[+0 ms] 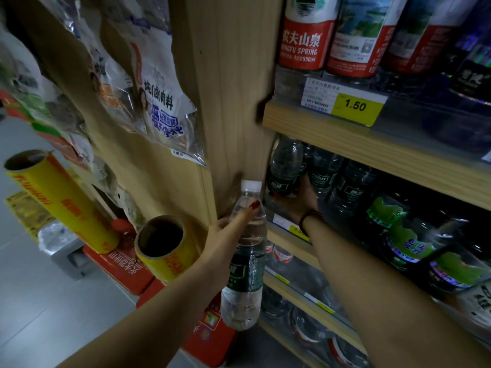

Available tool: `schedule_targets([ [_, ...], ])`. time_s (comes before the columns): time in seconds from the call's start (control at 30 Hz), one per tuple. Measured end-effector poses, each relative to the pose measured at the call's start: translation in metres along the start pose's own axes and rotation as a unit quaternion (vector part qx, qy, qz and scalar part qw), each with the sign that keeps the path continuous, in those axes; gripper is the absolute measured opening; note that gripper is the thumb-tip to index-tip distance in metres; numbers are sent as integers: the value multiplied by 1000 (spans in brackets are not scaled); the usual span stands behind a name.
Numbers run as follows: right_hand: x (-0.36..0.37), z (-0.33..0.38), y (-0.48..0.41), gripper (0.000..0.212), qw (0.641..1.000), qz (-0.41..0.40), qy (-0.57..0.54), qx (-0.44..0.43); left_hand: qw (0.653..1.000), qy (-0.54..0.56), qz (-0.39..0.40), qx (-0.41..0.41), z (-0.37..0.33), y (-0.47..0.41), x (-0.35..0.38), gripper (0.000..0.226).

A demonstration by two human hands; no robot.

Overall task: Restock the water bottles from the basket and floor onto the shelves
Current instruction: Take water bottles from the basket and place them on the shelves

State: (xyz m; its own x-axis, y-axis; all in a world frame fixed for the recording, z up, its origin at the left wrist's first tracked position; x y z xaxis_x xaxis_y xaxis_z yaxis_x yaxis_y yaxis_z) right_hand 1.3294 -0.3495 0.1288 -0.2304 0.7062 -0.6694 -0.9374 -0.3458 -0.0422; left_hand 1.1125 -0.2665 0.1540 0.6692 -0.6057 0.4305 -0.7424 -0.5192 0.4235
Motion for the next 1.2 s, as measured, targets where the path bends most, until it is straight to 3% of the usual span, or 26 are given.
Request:
schedule_targets([
  [0.17, -11, 3, 10, 68, 998, 52, -25, 25, 1000, 3, 13, -8, 1, 5, 5, 113],
  [0.3, -33, 1, 53, 36, 986, 12, -159, 39, 999, 16, 47, -7, -10, 14, 21, 110],
  [0.4, -49, -1, 103, 11, 962, 35, -263, 63, 997, 22, 67, -18, -13, 17, 34, 71],
  [0.47, -51, 0, 132, 26, 951, 83, -290, 69, 995, 32, 91, -24, -11, 15, 47, 44],
  [0.5, -53, 1, 142, 31, 948, 99, -293, 69, 994, 34, 97, -27, -12, 15, 54, 43],
  [0.57, -52, 1, 154, 21, 952, 117, -275, 62, 994, 32, 96, -32, -11, 13, 66, 50],
  [0.67, -50, -1, 160, 18, 967, 121, -216, 54, 993, 38, 104, -30, -7, 6, 83, 32],
  [0.8, -61, -3, 159, 30, 976, 70, -196, 60, 994, 6, 109, -33, -2, 1, 102, 53],
  [0.97, -72, -5, 148, 34, 975, 74, -201, 62, 995, 4, 96, -8, -5, -4, 114, 84],
  [1.0, -72, -7, 146, 36, 972, 73, -215, 65, 995, -1, 102, -3, -6, -6, 115, 82],
  [1.13, -78, -13, 135, 54, 967, 64, -237, 69, 985, -56, 163, 14, -8, -9, 123, 15],
  [1.2, -83, -13, 128, 61, 967, 58, -242, 58, 986, -86, 132, 48, -12, -18, 114, 12],
])
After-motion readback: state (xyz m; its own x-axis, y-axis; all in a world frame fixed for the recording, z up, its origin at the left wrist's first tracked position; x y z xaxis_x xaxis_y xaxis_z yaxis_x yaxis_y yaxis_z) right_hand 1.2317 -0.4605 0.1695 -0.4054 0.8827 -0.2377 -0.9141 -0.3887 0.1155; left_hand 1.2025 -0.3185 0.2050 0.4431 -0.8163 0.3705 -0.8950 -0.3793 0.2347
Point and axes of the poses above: each hand's wrist, its own y-axis away from the middle knuckle, its own x-axis out of the palm, z = x × y, the point moved 7 cm from there along -y, towards the middle knuckle, and after that the axes turned 13 degrees about y, right-handed, at the moved point
